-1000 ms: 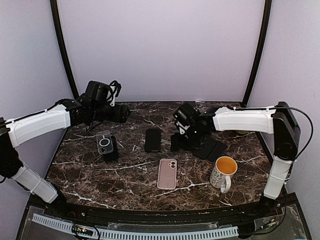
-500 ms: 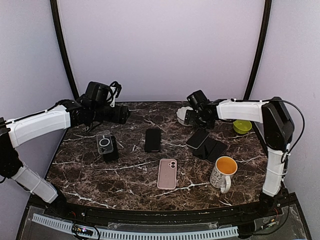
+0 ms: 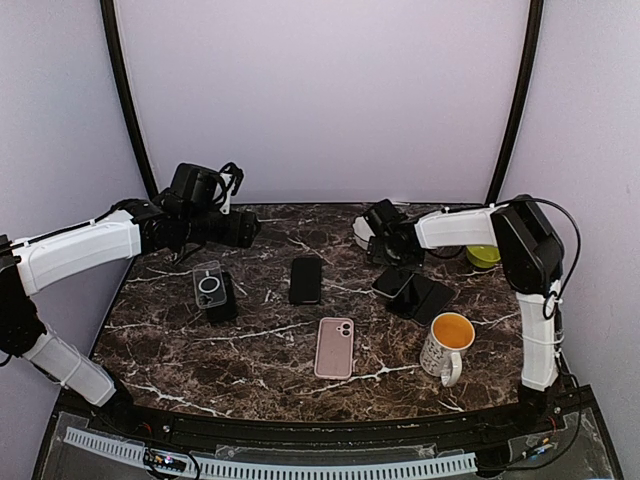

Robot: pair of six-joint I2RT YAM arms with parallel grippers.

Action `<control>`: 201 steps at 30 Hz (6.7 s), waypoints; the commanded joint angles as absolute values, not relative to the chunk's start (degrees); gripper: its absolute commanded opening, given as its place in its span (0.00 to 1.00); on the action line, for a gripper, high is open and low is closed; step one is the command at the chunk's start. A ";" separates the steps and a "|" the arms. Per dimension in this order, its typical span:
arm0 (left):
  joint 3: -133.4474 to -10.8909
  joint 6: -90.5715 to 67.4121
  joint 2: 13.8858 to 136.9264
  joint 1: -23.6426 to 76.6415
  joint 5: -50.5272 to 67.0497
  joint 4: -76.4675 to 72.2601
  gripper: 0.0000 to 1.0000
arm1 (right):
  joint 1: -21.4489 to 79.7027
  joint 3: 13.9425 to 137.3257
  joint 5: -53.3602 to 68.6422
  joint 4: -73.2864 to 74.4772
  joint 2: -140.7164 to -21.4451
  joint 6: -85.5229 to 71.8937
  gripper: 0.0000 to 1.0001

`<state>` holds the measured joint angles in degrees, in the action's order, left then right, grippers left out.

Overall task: Put the phone into the phone case
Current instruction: Move the phone to the center of the board, then pick up the phone at the center of the board, then pass from the right arm to the left

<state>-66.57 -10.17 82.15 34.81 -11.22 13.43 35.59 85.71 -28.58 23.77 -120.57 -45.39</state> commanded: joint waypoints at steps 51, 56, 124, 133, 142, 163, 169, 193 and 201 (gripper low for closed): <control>-65.56 -8.03 80.93 34.54 -11.27 12.78 0.82 | 39.63 82.51 -11.37 25.88 -123.52 -35.08 0.87; -65.48 -7.80 80.64 34.54 -11.72 12.72 0.82 | 42.09 83.86 -10.57 29.77 -124.50 -30.98 0.85; -65.12 -6.74 79.61 34.54 -11.10 12.25 0.82 | 53.09 74.68 -10.94 37.68 -115.03 -38.73 0.72; -65.13 -6.53 79.78 34.54 -11.42 12.22 0.82 | 53.09 70.87 -2.09 45.55 -112.57 -26.56 0.66; -65.13 -6.60 80.42 34.54 -10.75 12.28 0.82 | 52.78 69.88 -4.04 51.59 -110.93 -27.93 0.85; -64.96 -6.20 80.25 34.54 -10.18 12.11 0.81 | 52.64 74.97 -8.32 45.09 -111.55 -27.19 0.47; -65.14 -5.92 80.95 34.54 -7.38 12.32 0.81 | 53.39 71.84 -12.51 37.69 -103.87 -24.45 0.38; -71.62 -19.84 76.24 39.66 30.11 11.13 0.78 | 68.64 65.24 -30.60 -6.24 -83.45 18.76 0.29; -72.41 -20.33 76.39 39.73 33.12 11.49 0.35 | 70.97 67.49 -32.05 -6.67 -83.42 24.34 0.30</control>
<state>-70.32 -19.62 77.65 39.57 30.44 11.86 69.78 63.44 -30.09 -0.62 -84.01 19.75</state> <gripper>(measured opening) 0.437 0.716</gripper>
